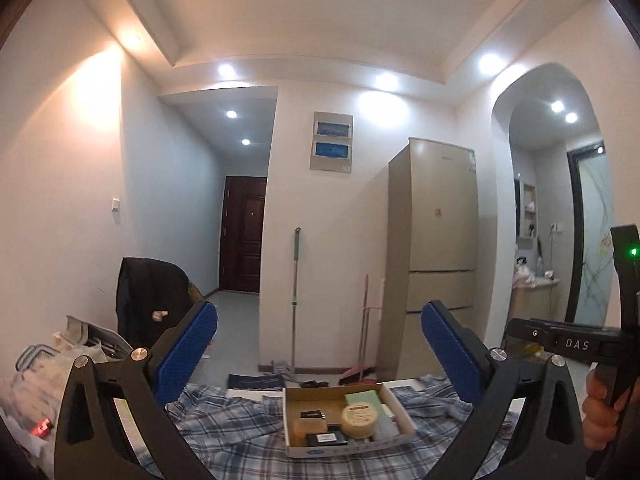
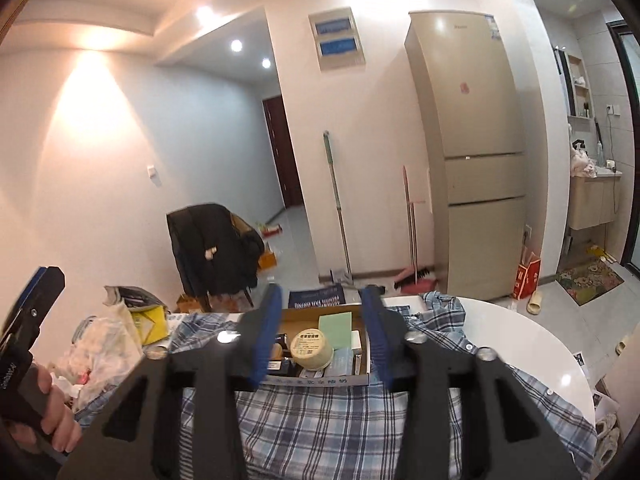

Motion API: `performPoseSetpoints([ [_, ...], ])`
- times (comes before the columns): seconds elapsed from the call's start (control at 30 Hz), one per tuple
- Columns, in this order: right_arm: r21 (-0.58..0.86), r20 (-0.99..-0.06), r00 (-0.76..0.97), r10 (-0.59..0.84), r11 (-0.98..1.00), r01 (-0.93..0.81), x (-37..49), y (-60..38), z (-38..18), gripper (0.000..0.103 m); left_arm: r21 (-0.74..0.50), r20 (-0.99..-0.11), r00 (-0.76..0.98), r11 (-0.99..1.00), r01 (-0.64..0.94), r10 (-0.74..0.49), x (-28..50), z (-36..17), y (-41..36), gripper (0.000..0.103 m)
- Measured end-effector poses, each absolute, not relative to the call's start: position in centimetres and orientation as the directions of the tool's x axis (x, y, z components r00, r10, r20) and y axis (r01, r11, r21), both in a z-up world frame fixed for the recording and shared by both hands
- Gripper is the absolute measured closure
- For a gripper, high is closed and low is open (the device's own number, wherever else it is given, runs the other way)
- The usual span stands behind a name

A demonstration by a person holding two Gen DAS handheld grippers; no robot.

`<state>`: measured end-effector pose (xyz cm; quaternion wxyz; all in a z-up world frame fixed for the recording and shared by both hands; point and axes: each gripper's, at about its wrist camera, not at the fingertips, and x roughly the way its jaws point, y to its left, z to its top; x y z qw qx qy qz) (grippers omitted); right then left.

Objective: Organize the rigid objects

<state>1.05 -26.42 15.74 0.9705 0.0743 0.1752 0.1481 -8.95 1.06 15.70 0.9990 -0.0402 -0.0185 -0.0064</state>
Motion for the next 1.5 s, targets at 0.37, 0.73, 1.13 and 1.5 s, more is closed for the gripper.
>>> performPoseSetpoints([
  [0.37,0.162,-0.280,0.917,0.283,0.956,-0.246,-0.7,-25.5,8.7,0.000,-0.020,0.104,0.994,1.000,-0.016,0.018,-10.4,8.9,0.2,0.000],
  [0.73,0.070,-0.149,0.973,0.174,0.984,-0.165,-1.8,-24.6,1.0,0.000,0.015,0.039,0.997,0.998,-0.068,0.067,-8.7,1.5,-0.1,0.000],
  [1.13,0.067,-0.139,0.978,0.152,0.987,-0.144,-2.5,-25.1,0.8,0.000,-0.007,-0.029,0.999,1.000,-0.028,0.028,-7.5,0.6,0.3,0.000],
  [1.5,0.077,-0.142,0.980,0.142,0.988,-0.132,-2.4,-25.4,0.8,0.000,0.023,-0.027,0.999,1.000,-0.021,0.022,-7.6,0.6,-0.4,0.000],
])
